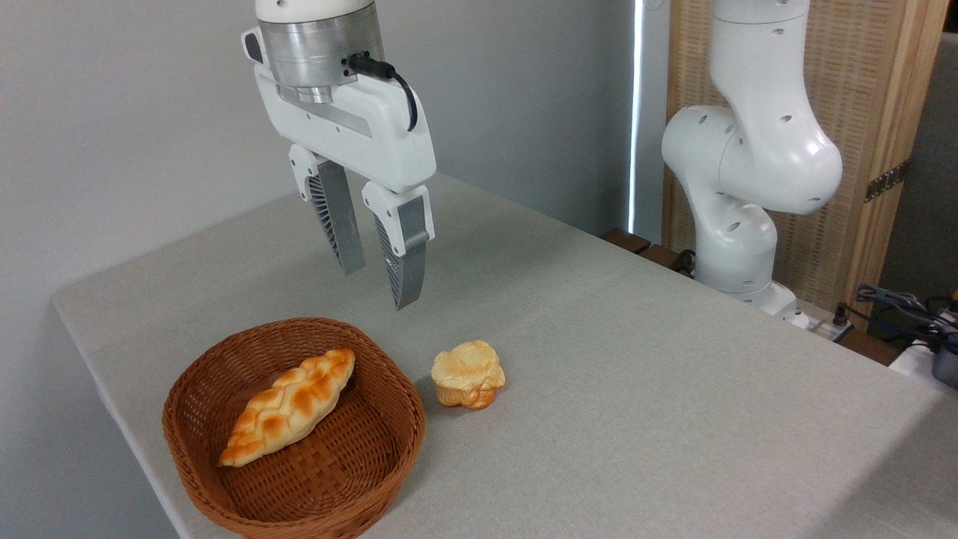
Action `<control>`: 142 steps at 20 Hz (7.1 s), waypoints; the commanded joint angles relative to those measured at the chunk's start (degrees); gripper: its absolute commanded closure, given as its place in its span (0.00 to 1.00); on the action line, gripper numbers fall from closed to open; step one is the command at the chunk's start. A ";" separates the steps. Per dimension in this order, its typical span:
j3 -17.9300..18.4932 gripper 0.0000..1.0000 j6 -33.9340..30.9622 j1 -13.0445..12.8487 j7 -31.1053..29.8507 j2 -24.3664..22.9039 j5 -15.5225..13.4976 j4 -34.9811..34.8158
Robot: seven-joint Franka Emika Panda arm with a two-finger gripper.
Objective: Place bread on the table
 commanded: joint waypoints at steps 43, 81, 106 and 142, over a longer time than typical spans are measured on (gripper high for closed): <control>-8.63 0.00 29.79 -2.54 -14.65 11.42 0.04 -12.01; -6.08 0.71 8.89 -1.66 -2.55 -2.97 -4.27 -10.59; -6.69 0.05 6.33 -6.49 5.05 -13.90 -4.10 -30.91; -5.19 0.00 -3.08 0.17 -1.12 -1.50 -2.25 1.60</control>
